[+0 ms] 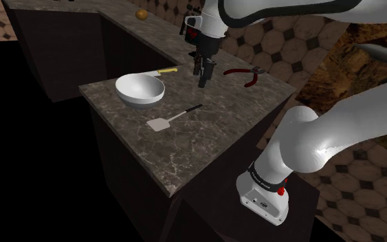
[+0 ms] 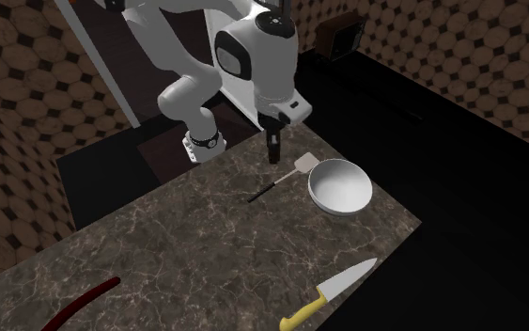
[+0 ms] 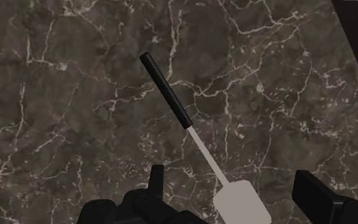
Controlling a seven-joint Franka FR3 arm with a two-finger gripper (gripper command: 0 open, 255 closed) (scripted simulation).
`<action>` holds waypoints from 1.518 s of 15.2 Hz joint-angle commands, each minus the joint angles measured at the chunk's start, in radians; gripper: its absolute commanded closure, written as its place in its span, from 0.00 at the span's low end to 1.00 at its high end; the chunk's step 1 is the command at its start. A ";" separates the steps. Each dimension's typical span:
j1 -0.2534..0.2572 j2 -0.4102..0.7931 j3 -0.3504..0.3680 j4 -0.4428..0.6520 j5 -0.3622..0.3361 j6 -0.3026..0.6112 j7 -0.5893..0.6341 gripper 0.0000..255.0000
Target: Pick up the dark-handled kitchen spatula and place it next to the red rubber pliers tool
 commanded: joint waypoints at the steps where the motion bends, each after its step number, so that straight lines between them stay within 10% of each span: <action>1: 0.035 0.039 -0.007 -0.036 -0.018 0.068 -0.101 0.00; 8: 0.136 0.216 -0.030 -0.115 -0.086 0.302 -0.429 0.00; 23: 0.133 0.285 -0.040 -0.167 -0.092 0.422 -0.429 0.00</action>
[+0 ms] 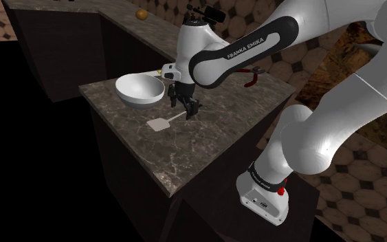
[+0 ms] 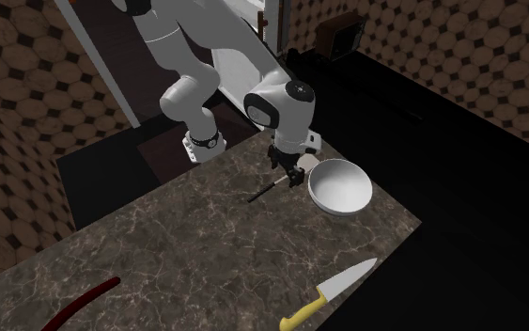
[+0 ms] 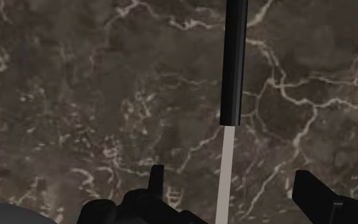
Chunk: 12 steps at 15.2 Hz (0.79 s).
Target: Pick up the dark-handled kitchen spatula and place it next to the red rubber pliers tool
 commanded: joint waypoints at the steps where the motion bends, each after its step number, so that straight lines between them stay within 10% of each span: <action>1: 0.000 0.000 0.000 0.000 0.000 0.000 0.000 0.00; 2: 0.000 0.000 0.000 0.000 0.000 0.000 0.000 1.00; 12: 0.000 -0.011 0.001 0.005 0.000 -0.016 -0.001 1.00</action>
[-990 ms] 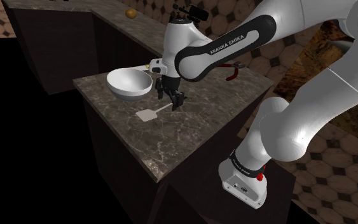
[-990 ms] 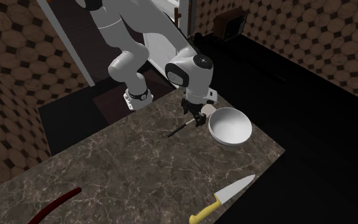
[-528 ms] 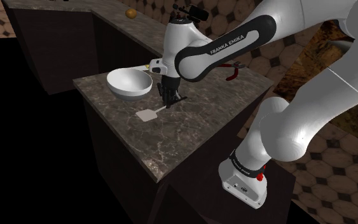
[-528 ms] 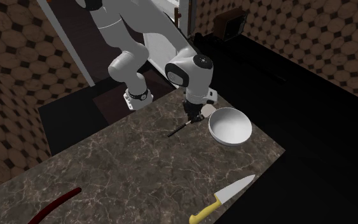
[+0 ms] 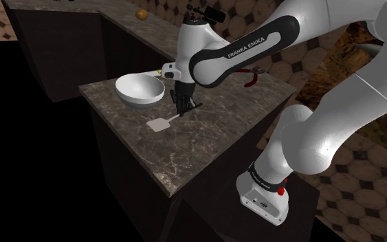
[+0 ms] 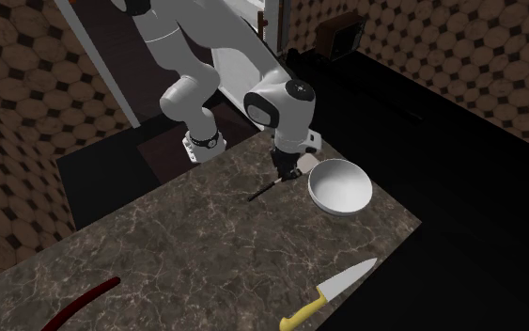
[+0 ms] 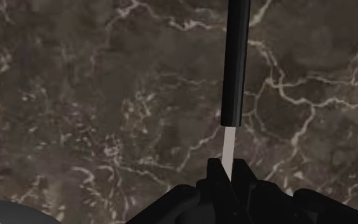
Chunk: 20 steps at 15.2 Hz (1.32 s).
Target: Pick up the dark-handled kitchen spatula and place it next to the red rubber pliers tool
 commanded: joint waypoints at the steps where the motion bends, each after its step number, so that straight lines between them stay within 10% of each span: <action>1: 0.000 -0.015 0.001 0.009 0.001 -0.025 -0.001 1.00; 20: -0.036 -0.197 -0.029 0.076 -0.024 -0.267 -0.071 1.00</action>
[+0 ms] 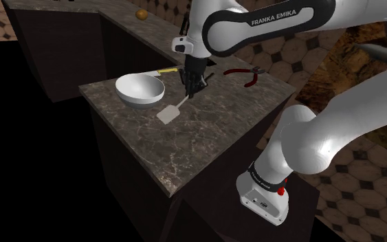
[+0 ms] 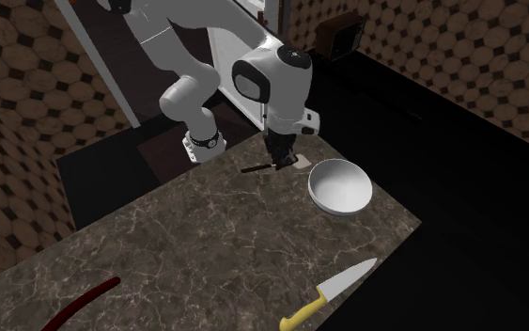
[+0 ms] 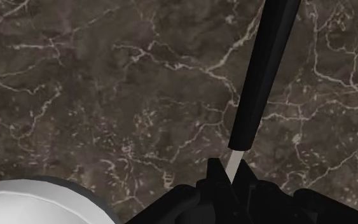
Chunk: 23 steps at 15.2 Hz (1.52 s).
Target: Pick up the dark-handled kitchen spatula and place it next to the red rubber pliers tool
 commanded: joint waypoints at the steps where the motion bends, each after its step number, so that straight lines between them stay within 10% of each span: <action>1: -0.027 -0.049 -0.030 -0.033 -0.025 -0.012 -0.041 1.00; 23: -0.326 -0.191 -0.462 -0.043 -0.315 -0.046 -0.575 1.00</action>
